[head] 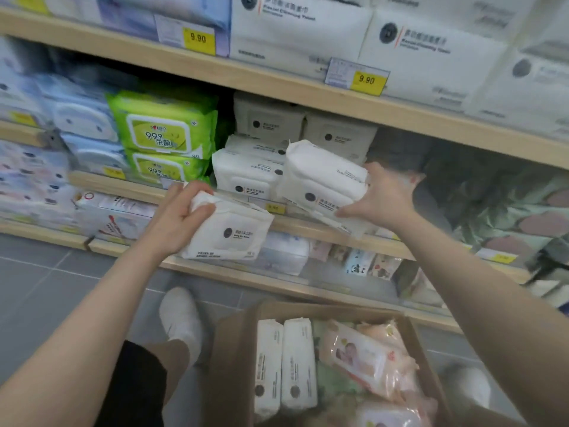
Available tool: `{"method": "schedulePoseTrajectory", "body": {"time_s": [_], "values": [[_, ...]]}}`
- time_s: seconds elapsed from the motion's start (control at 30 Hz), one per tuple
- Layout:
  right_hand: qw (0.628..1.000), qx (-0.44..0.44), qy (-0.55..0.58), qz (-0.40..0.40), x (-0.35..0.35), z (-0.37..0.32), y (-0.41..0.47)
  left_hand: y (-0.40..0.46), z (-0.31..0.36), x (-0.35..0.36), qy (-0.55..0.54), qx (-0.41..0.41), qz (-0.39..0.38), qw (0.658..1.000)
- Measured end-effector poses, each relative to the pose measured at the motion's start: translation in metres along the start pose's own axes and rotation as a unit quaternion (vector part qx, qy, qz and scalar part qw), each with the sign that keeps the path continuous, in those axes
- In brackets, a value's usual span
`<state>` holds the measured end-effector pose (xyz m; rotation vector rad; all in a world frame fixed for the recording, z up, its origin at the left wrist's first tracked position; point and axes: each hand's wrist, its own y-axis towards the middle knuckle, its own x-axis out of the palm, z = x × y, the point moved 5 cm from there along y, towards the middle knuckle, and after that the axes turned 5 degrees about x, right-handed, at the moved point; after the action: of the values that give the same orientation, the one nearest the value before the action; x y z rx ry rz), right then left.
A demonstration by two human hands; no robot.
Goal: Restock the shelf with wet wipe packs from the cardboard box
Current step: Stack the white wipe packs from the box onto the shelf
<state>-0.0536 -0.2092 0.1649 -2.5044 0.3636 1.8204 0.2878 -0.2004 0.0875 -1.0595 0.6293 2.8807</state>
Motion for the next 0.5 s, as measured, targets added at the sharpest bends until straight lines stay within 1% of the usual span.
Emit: {"method": "schedulePoseTrajectory", "body": {"time_s": [0.2, 0.37, 0.43, 0.5], "values": [[0.998, -0.060, -0.015, 0.012, 0.022, -0.086, 0.078, 0.022, -0.035, -0.021, -0.005, -0.003, 0.029, 1.000], [0.991, -0.119, -0.052, -0.025, 0.060, -0.139, 0.138, 0.031, -0.061, -0.027, -0.008, -0.034, 0.043, 0.998], [0.987, -0.141, -0.078, -0.004, 0.067, -0.147, 0.149, 0.032, -0.065, -0.028, -0.003, -0.038, 0.039, 0.999], [0.980, -0.162, -0.113, 0.036, 0.072, -0.150, 0.146, 0.030, -0.068, -0.028, 0.001, -0.044, 0.039, 0.998]]}}
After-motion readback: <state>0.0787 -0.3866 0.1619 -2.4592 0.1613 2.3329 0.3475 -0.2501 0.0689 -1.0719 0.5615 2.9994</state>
